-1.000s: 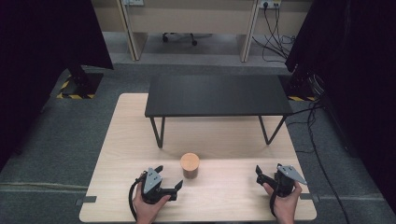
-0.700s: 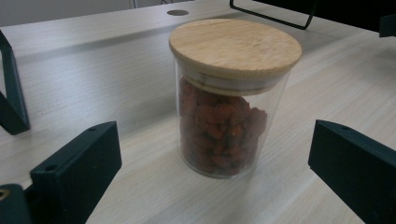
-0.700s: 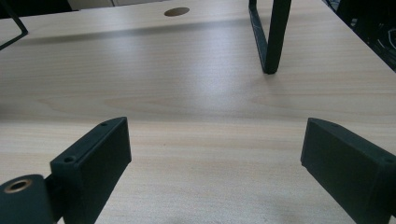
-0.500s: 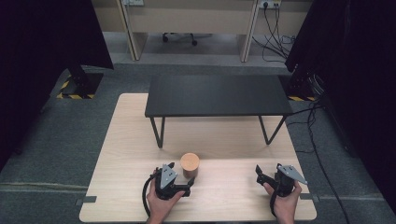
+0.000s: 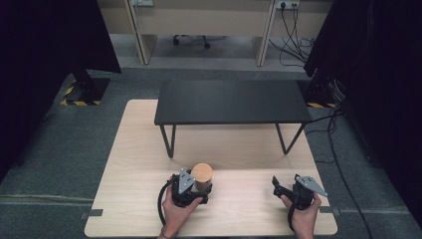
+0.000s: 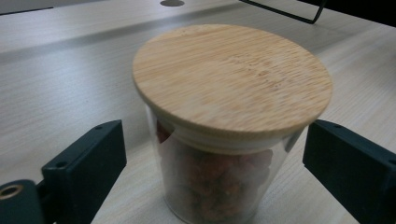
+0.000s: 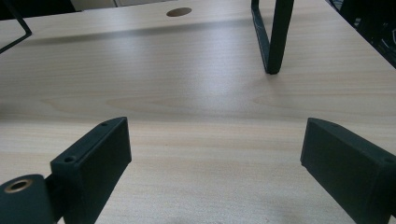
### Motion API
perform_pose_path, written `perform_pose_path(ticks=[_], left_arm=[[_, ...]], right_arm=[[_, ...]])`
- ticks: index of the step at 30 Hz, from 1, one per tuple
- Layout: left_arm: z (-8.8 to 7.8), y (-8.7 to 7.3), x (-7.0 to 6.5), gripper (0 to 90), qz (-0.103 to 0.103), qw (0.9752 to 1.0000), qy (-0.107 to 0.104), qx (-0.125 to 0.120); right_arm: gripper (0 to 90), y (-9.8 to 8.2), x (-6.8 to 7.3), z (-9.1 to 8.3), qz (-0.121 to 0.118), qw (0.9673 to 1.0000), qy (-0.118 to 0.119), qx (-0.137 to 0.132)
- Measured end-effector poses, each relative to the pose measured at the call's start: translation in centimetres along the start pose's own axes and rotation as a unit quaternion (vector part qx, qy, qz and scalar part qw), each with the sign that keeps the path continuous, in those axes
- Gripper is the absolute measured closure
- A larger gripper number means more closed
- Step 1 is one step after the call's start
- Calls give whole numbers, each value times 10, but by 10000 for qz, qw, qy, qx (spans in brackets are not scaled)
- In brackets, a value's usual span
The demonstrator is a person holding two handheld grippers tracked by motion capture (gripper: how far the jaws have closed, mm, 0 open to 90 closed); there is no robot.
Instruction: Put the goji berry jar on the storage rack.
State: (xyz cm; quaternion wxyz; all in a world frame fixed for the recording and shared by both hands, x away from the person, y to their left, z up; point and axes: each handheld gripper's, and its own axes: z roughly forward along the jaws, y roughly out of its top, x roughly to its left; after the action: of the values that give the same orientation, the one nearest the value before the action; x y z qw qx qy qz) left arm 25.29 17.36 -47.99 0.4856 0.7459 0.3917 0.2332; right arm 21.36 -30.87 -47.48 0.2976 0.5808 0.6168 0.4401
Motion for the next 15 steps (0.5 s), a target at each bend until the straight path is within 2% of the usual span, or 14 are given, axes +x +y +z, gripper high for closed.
perform_pose_path(ticks=[3,9,15], left_arm=[[4,3,-1,104,-14,10000,24,40],[9,7,-1,247,46,9999,2,97],[9,6,0,252,38,10000,-25,83]], right_arm=[[87,0,0,0,-9,10000,4,-5],[90,-1,-1,0,2,10000,33,-16],[91,-1,-1,-1,-1,10000,36,-20]])
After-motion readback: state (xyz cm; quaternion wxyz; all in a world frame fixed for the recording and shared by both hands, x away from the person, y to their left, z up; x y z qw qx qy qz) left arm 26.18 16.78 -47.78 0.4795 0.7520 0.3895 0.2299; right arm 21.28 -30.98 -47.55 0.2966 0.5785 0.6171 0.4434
